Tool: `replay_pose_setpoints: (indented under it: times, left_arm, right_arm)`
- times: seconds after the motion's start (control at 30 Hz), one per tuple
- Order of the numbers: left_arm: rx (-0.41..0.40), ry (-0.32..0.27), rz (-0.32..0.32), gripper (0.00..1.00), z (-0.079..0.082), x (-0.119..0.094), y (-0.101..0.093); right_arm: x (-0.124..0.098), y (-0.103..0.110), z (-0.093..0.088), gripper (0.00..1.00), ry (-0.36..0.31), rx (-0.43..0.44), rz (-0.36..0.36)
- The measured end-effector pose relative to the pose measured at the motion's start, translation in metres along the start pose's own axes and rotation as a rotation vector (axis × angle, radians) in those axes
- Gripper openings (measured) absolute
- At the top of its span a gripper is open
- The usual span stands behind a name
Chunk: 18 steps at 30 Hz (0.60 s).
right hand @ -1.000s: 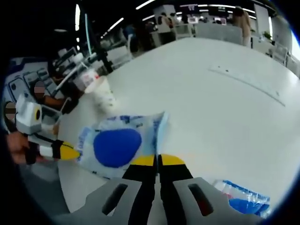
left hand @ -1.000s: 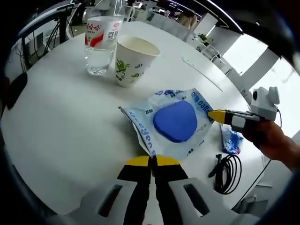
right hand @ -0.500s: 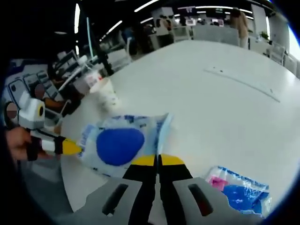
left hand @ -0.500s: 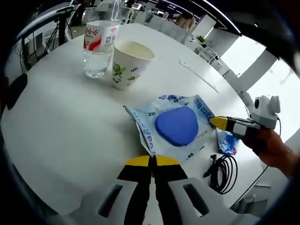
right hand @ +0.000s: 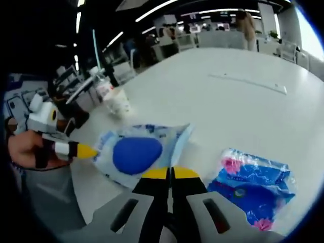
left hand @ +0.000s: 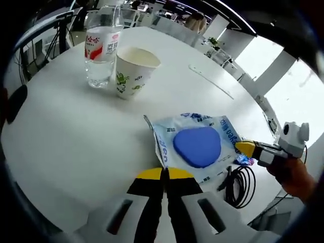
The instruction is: Arrange the tabletop items into an orderly group along one side of the table until the central work area is clear of visible clutter.
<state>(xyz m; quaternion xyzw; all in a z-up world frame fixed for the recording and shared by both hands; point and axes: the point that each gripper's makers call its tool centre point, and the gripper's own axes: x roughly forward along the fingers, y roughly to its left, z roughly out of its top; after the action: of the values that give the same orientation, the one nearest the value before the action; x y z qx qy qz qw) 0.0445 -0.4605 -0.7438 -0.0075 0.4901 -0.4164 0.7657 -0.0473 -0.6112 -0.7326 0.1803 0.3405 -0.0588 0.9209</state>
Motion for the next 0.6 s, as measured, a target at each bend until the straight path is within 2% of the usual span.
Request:
replay_pose_setpoints:
  times: [0.6]
  left_arm:
    - [-0.007,-0.017,-0.033,0.0,0.007,-0.001,-0.006]
  right_arm:
    - [-0.028,0.007,-0.008,0.0,-0.073,0.108,-0.035]
